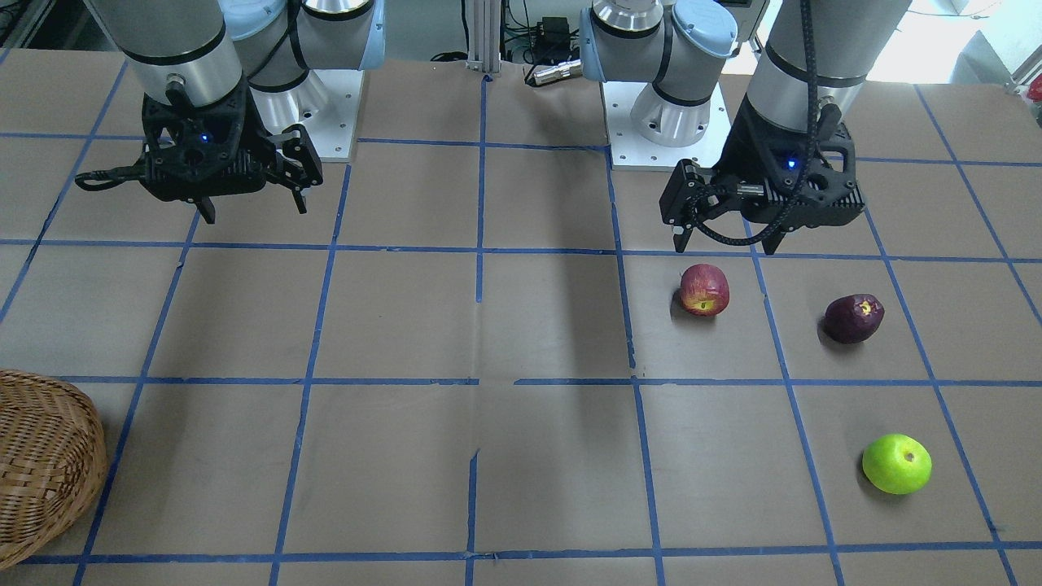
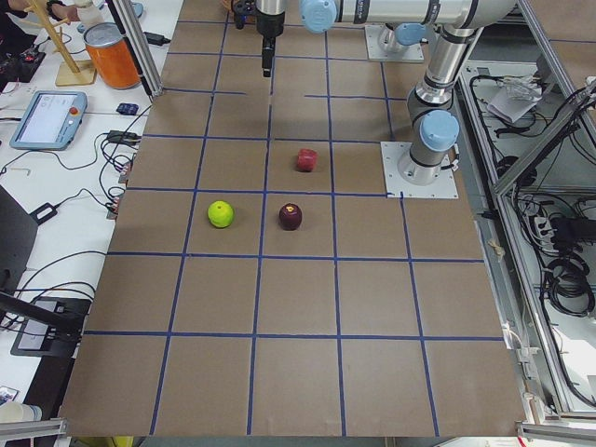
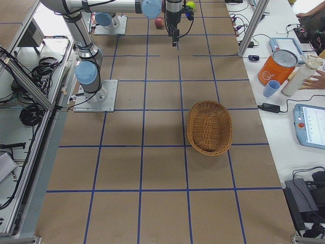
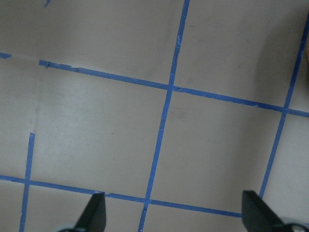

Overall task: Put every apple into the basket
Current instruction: 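Lower the left gripper onto the red apple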

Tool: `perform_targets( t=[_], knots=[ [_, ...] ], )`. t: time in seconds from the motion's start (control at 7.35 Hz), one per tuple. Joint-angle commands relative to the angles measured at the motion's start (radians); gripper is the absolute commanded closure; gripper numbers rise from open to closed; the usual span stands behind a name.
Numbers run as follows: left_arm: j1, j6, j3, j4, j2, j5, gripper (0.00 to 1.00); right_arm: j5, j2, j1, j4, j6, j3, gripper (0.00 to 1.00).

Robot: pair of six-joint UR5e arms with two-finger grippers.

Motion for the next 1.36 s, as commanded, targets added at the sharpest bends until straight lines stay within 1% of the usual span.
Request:
perform_targets(
  t=[0.0, 0.14, 0.27, 0.54, 0.68, 0.82, 0.95, 1.09, 1.22],
  knots=[
    [0.0, 0.0, -0.001, 0.0, -0.001, -0.003, 0.0, 0.018, 0.005, -0.022, -0.142, 0.005, 0.035, 0.0],
    [0.0, 0.0, -0.001, 0.0, -0.001, -0.003, 0.0, 0.021, 0.005, -0.056, -0.159, 0.014, 0.043, 0.0],
    [0.0, 0.002, -0.001, 0.0, -0.001, -0.003, 0.0, 0.024, 0.005, -0.058, -0.165, 0.01, 0.069, 0.0],
    [0.005, 0.014, -0.002, 0.0, -0.004, -0.006, 0.0, 0.072, 0.004, -0.056, -0.171, 0.013, 0.112, 0.0],
    [0.008, 0.015, -0.002, 0.0, -0.004, -0.006, 0.0, 0.072, 0.001, -0.056, -0.171, 0.011, 0.12, 0.0],
    [0.052, 0.047, -0.004, 0.0, -0.004, -0.009, 0.0, 0.072, -0.001, -0.056, -0.17, 0.011, 0.124, 0.0],
    [0.128, 0.18, -0.014, -0.003, -0.002, -0.009, 0.0, 0.072, -0.002, -0.056, -0.171, 0.008, 0.133, 0.0],
    [0.202, 0.302, -0.054, -0.002, 0.011, -0.008, 0.0, 0.072, 0.002, -0.056, -0.183, 0.002, 0.133, 0.0],
    [0.256, 0.364, -0.085, 0.006, 0.025, -0.002, 0.0, 0.073, 0.008, -0.056, -0.206, 0.009, 0.135, 0.0]
  ],
)
